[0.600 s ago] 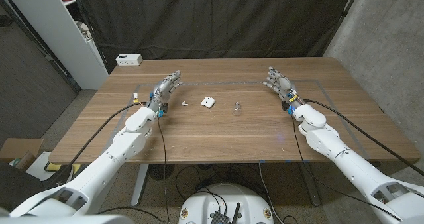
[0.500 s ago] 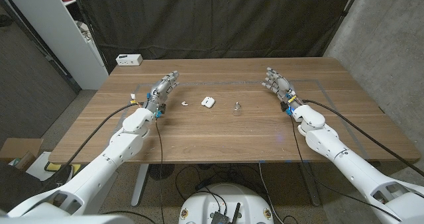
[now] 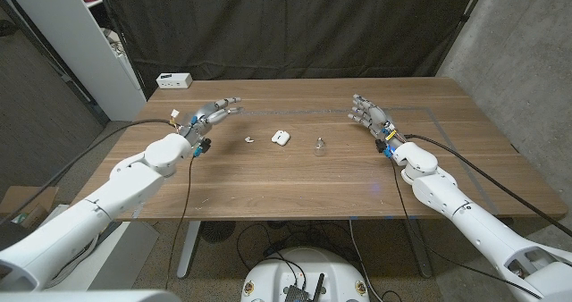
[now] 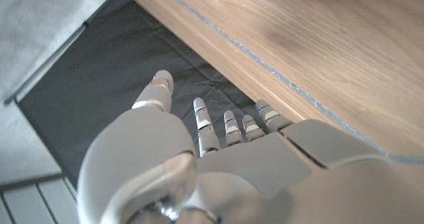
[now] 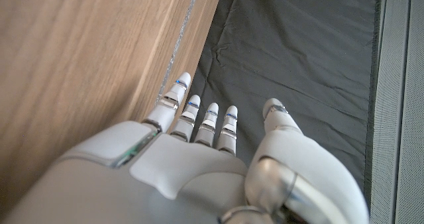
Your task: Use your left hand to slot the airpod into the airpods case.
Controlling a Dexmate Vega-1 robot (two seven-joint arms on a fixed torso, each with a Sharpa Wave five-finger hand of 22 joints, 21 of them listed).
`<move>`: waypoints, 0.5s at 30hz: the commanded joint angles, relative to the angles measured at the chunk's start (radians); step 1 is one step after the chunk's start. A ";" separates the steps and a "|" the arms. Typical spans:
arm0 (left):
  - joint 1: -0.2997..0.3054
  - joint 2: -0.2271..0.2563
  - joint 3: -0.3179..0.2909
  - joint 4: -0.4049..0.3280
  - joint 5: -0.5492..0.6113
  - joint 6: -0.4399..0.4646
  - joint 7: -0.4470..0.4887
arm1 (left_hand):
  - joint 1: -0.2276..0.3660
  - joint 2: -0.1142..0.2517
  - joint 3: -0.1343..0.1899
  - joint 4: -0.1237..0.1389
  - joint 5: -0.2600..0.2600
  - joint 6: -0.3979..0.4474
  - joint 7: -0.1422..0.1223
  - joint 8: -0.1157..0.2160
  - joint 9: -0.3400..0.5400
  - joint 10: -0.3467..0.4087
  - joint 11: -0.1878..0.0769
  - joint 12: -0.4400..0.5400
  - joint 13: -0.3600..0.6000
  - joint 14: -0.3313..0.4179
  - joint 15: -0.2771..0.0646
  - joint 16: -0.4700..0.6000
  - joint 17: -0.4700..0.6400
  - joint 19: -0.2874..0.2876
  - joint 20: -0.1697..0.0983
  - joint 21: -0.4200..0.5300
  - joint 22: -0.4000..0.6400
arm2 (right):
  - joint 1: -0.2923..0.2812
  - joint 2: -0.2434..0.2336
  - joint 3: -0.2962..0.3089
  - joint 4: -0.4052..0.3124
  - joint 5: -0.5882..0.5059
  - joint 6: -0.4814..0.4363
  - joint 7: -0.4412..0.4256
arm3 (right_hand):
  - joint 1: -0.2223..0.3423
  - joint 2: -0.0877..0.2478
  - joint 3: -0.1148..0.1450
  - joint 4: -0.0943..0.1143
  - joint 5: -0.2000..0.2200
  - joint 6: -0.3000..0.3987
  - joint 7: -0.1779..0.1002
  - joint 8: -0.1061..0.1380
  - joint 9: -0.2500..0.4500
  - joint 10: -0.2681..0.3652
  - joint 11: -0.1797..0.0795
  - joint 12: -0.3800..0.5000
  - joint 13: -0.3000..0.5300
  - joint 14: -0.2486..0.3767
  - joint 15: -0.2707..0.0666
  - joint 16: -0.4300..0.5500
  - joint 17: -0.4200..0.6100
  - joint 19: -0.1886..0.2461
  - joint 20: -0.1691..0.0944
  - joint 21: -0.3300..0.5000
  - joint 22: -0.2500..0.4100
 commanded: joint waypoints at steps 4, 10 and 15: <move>-0.113 0.294 0.069 -0.281 0.244 0.436 -0.145 | 0.020 -0.016 -0.013 0.003 0.009 0.077 -0.025 0.023 0.004 -0.036 -0.001 -0.001 -0.006 -0.041 -0.001 0.004 0.001 -0.023 0.011 -0.009 0.001 | -0.019 -0.026 -0.003 -0.028 0.020 -0.023 0.037 | 0.005 0.001 -0.006 -0.002 0.006 0.015 -0.038 0.009 0.002 0.009 0.005 0.006 0.004 0.015 -0.116 -0.003 0.004 -0.011 -0.012 0.009 0.002; -0.228 0.301 0.171 -0.300 0.422 0.491 -0.249 | 0.031 -0.017 -0.017 0.005 0.011 0.099 -0.036 0.027 0.005 -0.041 -0.005 0.001 -0.010 -0.048 -0.002 0.006 0.001 -0.027 0.014 -0.008 0.001 | -0.013 -0.031 -0.005 -0.021 0.037 -0.039 0.067 | 0.003 0.001 -0.009 -0.001 0.006 0.018 -0.075 0.009 0.002 0.008 0.009 0.006 0.004 0.012 -0.114 -0.004 0.005 -0.014 -0.008 0.009 0.002; -0.304 0.281 0.239 -0.272 0.556 0.473 -0.342 | 0.049 -0.012 -0.015 0.003 0.014 0.119 -0.049 0.032 0.006 -0.037 -0.009 0.005 -0.013 -0.045 -0.007 0.010 0.000 -0.025 0.020 -0.006 0.001 | -0.017 -0.041 -0.002 -0.027 0.045 -0.042 0.081 | -0.001 0.001 -0.013 0.000 0.006 0.016 -0.072 0.007 0.002 0.010 0.014 0.006 0.005 0.012 -0.113 -0.004 0.005 -0.017 -0.004 0.010 0.003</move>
